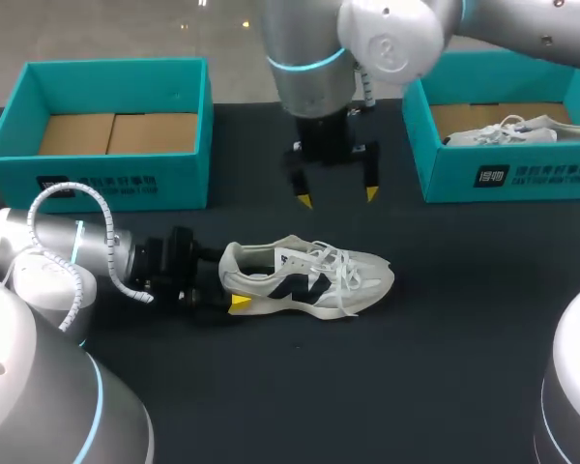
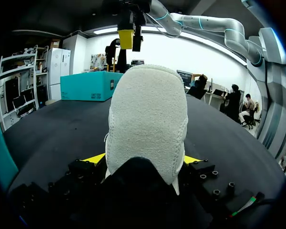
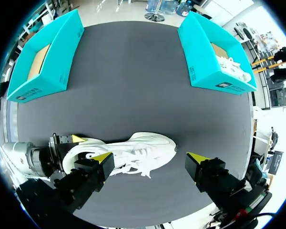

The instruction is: Take the shoe out of the shoebox, open the shoe tongue, remove and reinsert the insole, then place the shoe into the shoebox

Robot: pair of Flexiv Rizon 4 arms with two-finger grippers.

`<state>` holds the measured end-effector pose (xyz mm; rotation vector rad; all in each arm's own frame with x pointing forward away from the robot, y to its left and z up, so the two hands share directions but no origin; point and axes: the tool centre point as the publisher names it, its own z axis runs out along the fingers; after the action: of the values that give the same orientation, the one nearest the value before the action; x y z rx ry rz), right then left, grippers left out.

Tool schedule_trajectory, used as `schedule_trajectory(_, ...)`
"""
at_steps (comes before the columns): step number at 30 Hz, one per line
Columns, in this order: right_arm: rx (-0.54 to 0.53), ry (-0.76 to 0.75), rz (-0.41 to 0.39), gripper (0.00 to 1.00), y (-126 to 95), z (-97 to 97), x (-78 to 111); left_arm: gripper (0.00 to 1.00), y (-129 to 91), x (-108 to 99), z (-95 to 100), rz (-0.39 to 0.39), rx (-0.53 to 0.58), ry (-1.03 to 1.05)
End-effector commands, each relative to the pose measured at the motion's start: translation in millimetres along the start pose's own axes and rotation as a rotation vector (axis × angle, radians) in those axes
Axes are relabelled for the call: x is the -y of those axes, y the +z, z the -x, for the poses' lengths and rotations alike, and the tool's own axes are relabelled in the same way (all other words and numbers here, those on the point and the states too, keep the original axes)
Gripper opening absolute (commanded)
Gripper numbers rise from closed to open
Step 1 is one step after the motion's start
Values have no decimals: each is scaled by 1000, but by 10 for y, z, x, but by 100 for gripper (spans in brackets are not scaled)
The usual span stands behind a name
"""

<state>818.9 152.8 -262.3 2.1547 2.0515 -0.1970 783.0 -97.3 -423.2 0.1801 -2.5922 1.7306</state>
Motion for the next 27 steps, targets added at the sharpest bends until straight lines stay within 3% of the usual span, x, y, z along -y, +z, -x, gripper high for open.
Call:
schedule_trajectory(1, 43, -26, 16, 100, 56, -183, 82, 0, 6, 4, 0, 2, 0, 0)
schedule_trajectory(17, 98, -2, -31, 100, 340, -651, 339, 0, 6, 4, 0, 2, 0, 0)
schedule_trajectory(27, 83, -2, -48, 100, 439, -791, 419, 0, 6, 4, 0, 2, 0, 0)
